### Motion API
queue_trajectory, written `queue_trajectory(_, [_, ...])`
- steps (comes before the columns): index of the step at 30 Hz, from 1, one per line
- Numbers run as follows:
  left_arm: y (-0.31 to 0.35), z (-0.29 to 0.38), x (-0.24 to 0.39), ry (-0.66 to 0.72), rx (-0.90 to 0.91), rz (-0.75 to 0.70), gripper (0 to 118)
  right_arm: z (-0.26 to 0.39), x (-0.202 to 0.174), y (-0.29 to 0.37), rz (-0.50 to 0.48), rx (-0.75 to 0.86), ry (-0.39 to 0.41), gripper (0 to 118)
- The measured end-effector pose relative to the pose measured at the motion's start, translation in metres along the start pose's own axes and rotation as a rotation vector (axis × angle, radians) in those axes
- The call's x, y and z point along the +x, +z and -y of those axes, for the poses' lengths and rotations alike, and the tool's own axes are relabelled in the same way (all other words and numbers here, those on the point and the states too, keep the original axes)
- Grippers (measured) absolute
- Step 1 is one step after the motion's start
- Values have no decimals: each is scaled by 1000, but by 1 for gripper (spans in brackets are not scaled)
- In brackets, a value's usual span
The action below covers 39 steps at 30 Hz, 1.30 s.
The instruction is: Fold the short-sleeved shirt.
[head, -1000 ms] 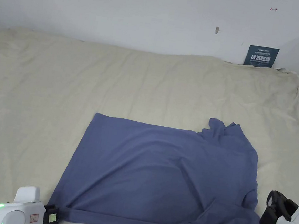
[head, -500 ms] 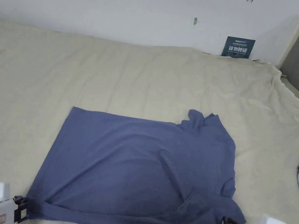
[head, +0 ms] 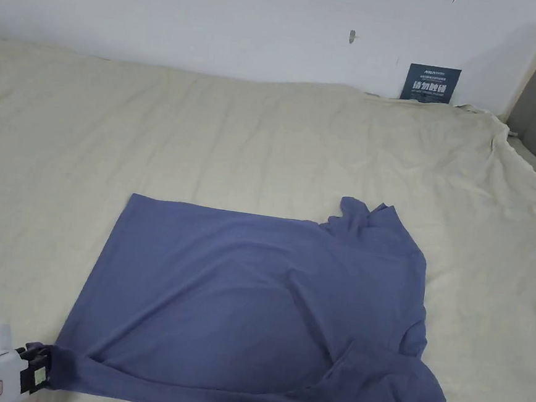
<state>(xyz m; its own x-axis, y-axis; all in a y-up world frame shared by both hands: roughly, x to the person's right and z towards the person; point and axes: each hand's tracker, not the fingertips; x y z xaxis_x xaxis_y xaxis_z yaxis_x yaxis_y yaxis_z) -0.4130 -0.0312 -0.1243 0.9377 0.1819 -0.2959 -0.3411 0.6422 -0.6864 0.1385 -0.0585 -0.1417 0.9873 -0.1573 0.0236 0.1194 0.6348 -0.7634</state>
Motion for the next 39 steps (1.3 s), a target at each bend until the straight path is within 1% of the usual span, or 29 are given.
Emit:
queue_trajectory(2, [1, -5, -2, 12, 10, 4, 2, -8, 0, 9, -11, 32, 8, 5])
queue_trajectory(7, [-2, -26, -3, 32, 38, 10, 2, -45, -5, 26, -54, 131, -2, 5])
queue_trajectory(11, [-11, -53, 2, 43, 63, 14, 2, -83, -9, 18, -78, 168, -4, 5])
queue_trajectory(14, [-22, -76, 14, 19, 75, 6, 2, -113, -14, 0, -73, 177, 26, 5])
queue_trajectory(18, [-53, -103, 30, -49, 51, -17, 2, -148, -14, -41, -62, 103, 25, 5])
queue_trajectory(21, [-92, -115, 38, -102, 29, -42, 2, -164, -15, -77, -29, 48, 38, 5])
queue_trajectory(24, [-128, -121, 45, -135, -31, -75, 2, -172, -10, -112, -10, -7, 20, 5])
queue_trajectory(27, [-161, -120, 47, -151, -104, -109, 2, -172, -8, -139, 18, -59, 23, 5])
queue_trajectory(30, [-181, -115, 47, -148, -150, -129, 2, -166, -5, -159, 39, -104, 22, 5])
queue_trajectory(33, [-177, -114, 47, -124, -129, -136, 3, -158, -5, -167, 51, -126, 27, 5])
queue_trajectory(34, [-176, -114, 47, -125, -128, -135, 6, -156, -6, -164, 53, -114, 28, 6])
queue_trajectory(35, [-174, -115, 46, -126, -127, -132, 16, -158, -7, -161, 55, -111, 28, 12])
queue_trajectory(36, [-171, -117, 45, -121, -128, -123, 27, -160, -9, -158, 56, -111, 30, 22])
queue_trajectory(37, [-165, -119, 46, -98, -135, -113, 46, -162, -10, -153, 56, -103, 38, 38])
queue_trajectory(38, [-161, -121, 46, -74, -140, -105, 74, -163, -13, -144, 58, -79, 44, 61])
queue_trajectory(39, [-155, -123, 46, -45, -130, -99, 88, -165, -15, -135, 62, -45, 50, 74])
